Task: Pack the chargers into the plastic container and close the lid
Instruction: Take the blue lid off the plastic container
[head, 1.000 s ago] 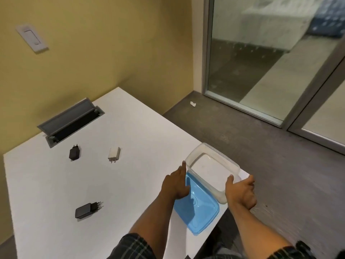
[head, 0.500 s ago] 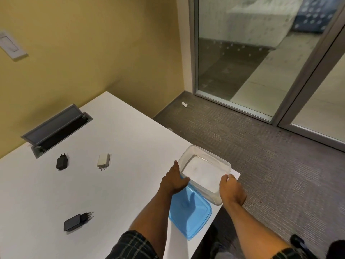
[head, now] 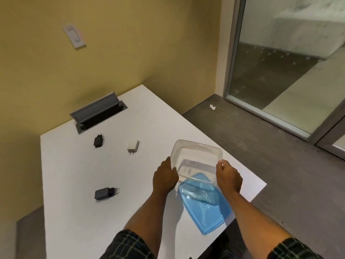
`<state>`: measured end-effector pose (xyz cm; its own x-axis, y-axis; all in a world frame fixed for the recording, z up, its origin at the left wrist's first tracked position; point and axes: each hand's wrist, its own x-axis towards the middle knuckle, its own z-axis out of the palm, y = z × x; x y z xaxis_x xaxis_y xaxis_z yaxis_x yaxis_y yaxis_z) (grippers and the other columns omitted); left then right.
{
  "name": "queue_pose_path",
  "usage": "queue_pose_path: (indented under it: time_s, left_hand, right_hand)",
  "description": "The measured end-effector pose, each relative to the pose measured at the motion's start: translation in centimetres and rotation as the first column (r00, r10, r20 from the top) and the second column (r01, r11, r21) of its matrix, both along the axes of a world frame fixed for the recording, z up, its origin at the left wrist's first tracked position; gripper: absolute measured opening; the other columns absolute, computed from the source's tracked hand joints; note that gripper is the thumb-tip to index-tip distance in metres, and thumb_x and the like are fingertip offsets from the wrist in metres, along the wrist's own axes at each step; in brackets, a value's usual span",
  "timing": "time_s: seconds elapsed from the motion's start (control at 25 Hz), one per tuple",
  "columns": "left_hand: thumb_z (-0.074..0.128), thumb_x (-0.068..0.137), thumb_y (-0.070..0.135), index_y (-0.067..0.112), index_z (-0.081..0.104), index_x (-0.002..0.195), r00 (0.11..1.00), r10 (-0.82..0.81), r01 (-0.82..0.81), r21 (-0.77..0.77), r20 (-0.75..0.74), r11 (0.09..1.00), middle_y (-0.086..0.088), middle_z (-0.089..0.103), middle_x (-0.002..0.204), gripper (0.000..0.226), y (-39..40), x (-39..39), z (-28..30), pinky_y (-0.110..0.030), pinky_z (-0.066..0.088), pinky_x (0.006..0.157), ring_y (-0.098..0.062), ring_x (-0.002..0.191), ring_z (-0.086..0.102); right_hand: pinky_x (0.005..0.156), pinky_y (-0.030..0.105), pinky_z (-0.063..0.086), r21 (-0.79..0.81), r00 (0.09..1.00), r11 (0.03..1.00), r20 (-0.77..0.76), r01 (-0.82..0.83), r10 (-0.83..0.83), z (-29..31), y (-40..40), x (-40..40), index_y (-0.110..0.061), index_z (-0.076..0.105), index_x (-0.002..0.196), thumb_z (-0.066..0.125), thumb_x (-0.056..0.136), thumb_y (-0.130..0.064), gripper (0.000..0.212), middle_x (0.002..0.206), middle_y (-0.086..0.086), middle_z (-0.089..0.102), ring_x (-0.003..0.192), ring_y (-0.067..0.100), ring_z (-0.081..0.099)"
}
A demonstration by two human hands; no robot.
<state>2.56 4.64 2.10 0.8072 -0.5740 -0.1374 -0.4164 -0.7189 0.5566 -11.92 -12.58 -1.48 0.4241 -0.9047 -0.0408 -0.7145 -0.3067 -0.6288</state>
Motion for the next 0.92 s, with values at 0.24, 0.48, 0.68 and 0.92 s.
queue_pose_path:
  time_s: [0.24, 0.48, 0.68, 0.92]
  left_hand:
    - [0.036, 0.089, 0.006, 0.014, 0.054, 0.103, 0.961, 0.274, -0.275, 0.174, 0.033, 0.946, -0.005, 0.066, 0.098, 0.024, 10.6, 0.5, -1.4, -0.037, 0.052, 0.077, -0.029, 0.084, 0.06]
    - [0.037, 0.088, 0.008, 0.012, 0.055, 0.107, 0.857, 0.514, -0.486, 0.271, -0.041, 0.831, -0.008, 0.068, 0.1, 0.026, 18.0, -2.4, -2.8, -0.032, 0.05, 0.075, -0.033, 0.09, 0.068]
    - [0.041, 0.092, 0.02, 0.01, 0.047, 0.089, 0.826, 0.558, -0.515, 0.303, -0.072, 0.802, -0.011, 0.065, 0.095, 0.012, 22.1, -4.3, -3.9, -0.031, 0.045, 0.069, -0.03, 0.08, 0.06]
    - [0.042, 0.09, 0.022, 0.013, 0.042, 0.082, 0.799, 0.594, -0.547, 0.297, -0.095, 0.783, -0.003, 0.055, 0.08, 0.012, 24.3, -5.2, -4.6, -0.029, 0.039, 0.062, -0.026, 0.071, 0.053]
  right_hand:
    - [0.076, 0.037, 0.051, -0.001, 0.936, 0.937, -0.055, -0.348, 0.348, -0.2, 5.7, 4.5, -0.013, 0.064, 0.099, 0.029, 0.105, -0.039, 0.044, 0.087, 0.012, 0.073, 0.083, 0.035, 0.066]
    - [0.074, 0.038, 0.051, 0.061, 0.78, 0.789, -0.124, -0.612, 0.614, -1.1, 11.5, 7.2, -0.016, 0.056, 0.087, 0.027, 0.105, -0.042, 0.043, 0.086, 0.009, 0.072, 0.084, 0.034, 0.065]
    - [0.068, 0.035, 0.043, 0.022, 0.652, 0.678, -0.255, -0.735, 0.714, -2.6, 14.2, 7.5, -0.019, 0.054, 0.083, 0.026, 0.104, -0.042, 0.042, 0.086, 0.009, 0.072, 0.085, 0.035, 0.065]
    - [0.073, 0.037, 0.046, 0.016, 0.57, 0.614, -0.355, -0.789, 0.741, -3.0, 16.1, 8.2, -0.015, 0.059, 0.089, 0.024, 0.105, -0.04, 0.045, 0.091, 0.01, 0.072, 0.089, 0.036, 0.066]
